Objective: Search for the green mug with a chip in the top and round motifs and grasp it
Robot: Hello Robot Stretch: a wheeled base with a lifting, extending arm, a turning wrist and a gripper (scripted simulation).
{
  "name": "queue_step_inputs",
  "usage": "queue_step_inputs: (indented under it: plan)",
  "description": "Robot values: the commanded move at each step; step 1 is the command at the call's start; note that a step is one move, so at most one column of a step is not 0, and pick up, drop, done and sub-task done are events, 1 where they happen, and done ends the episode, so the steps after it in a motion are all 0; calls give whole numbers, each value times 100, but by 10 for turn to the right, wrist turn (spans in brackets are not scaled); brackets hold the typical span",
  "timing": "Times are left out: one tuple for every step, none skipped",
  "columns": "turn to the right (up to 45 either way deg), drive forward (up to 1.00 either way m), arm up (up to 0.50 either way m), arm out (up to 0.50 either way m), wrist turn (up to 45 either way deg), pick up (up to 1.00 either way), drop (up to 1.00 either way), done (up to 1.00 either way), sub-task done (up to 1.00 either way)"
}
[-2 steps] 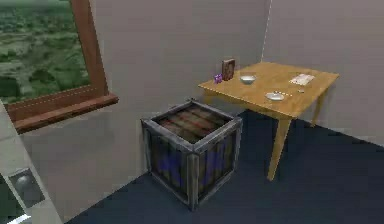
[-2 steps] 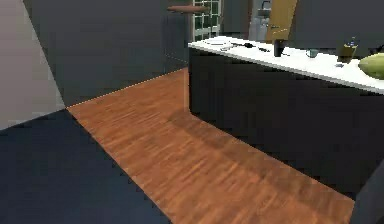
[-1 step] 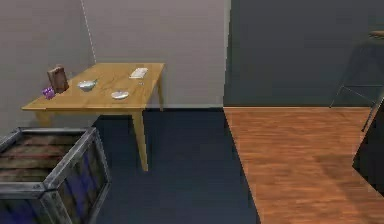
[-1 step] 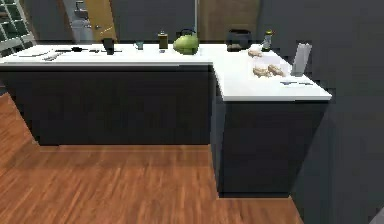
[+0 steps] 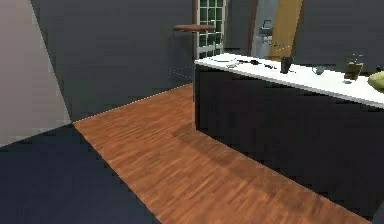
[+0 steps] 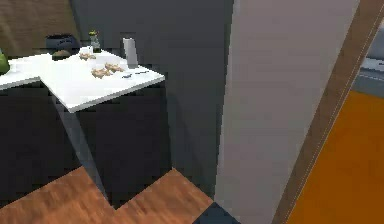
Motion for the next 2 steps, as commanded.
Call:
queue_step_inputs:
  plan:
    - [150, 0, 0, 0, 0, 0, 0, 0, 0]
    - [0, 85, 0, 0, 0, 0, 0, 0, 0]
